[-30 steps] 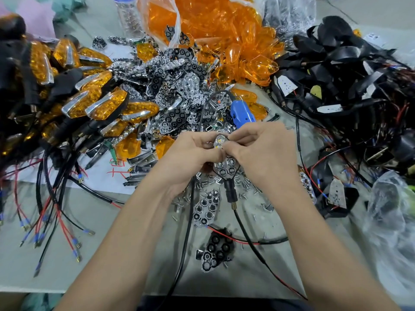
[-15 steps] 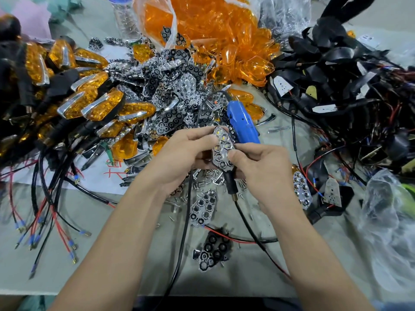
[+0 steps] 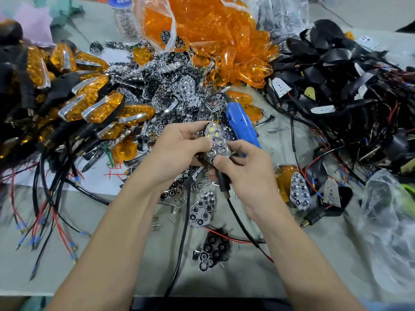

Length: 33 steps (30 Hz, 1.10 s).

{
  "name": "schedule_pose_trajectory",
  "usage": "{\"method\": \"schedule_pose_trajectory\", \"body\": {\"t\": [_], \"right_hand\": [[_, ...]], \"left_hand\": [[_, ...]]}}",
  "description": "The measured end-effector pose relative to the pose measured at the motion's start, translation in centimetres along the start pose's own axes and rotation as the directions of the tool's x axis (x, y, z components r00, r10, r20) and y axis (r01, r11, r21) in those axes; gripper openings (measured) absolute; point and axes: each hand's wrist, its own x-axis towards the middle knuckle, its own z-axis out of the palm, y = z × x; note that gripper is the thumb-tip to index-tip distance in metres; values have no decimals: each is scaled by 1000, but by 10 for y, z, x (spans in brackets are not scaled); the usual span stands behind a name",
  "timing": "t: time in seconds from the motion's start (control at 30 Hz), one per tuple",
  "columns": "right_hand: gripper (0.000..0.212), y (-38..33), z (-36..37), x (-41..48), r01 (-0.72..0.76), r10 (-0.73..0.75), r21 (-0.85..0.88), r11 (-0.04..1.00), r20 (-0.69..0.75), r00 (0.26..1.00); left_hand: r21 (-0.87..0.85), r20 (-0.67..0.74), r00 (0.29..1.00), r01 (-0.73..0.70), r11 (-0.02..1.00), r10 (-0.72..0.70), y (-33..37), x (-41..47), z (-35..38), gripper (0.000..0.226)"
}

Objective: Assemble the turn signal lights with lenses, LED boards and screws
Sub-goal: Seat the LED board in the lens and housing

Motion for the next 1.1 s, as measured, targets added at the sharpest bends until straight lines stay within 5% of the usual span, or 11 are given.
{"method": "schedule_pose_trajectory", "body": {"t": [0.13, 0.37, 0.63, 0.7, 0.77, 1.1], "right_hand": [[31, -4, 1, 0, -58, 61, 71, 996, -35, 998], [28, -3, 4, 2, -98, 101, 162, 982, -8, 995], [47, -1, -14, -5, -31, 118, -451, 892, 166, 979], [35, 3, -19, -8, -27, 135, -535, 845, 165, 977], [11, 5, -20, -8, -17, 116, -564, 825, 139, 984], [24, 9, -21, -7, 17, -26, -420, 907, -16, 1000]], "left_hand": [[10, 5, 1000, 12, 1000, -12, 3, -1, -3, 23], [104, -187, 980, -55, 993, 74, 0, 4, 7, 21], [-79, -445, 896, -22, 997, -16, -2, 9, -9, 19], [-103, -468, 883, -17, 995, -33, -2, 9, -17, 18], [-113, -448, 893, -6, 994, -46, -3, 9, -23, 19], [62, -80, 991, -103, 993, 108, -1, 8, -41, 44]]}}
